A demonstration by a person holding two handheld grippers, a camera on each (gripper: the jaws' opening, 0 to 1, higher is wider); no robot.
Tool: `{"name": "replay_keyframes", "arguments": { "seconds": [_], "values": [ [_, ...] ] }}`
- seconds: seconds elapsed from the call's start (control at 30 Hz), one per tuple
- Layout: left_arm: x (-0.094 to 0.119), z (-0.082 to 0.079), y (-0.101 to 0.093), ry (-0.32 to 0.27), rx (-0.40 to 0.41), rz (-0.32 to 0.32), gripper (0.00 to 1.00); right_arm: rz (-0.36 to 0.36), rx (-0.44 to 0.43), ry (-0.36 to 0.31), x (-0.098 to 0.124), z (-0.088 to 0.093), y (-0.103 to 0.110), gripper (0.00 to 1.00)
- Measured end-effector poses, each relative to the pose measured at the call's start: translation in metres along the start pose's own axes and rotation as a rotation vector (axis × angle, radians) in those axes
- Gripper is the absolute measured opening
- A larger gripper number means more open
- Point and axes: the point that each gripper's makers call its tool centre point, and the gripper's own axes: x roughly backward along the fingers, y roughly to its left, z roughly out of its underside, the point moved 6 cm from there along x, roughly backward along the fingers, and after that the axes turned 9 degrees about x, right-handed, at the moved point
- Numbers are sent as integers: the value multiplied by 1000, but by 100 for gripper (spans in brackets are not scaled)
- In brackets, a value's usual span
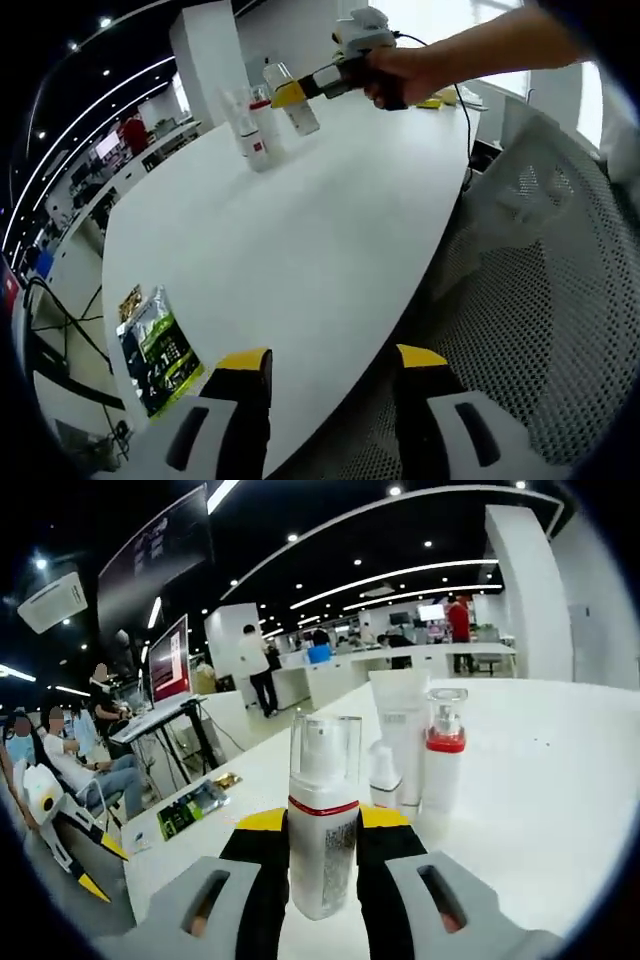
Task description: Arrange the skincare products in the storage area until every visible bottle or jar stands upright without overlapping.
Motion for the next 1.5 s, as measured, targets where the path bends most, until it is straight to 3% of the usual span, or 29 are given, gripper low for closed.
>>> {"name": "replay_keyframes", "arguments": {
  "seconds": [0.2,0.33,0.63,1.0,1.27,1.5],
  "values": [
    [-2,4,-1,28,1,10,48,33,27,-3,-10,15,-16,22],
    [-1,0,0,0,-20,-3,48,35,34,-9,-14,21,-22,22],
    [-2,4,-1,17,-18,1,47,36,42,-28,-30,37,-33,22],
    [-3,5,0,20,-39,-3,46,48,115,-45,-47,40,-35,22],
    [-2,5,0,23,-39,0,46,91,164,-41,-45,46,-40,22],
    [-3,8,-1,41,-32,12,45,119,121,-72,-46,53,-45,22]
  ]
}}
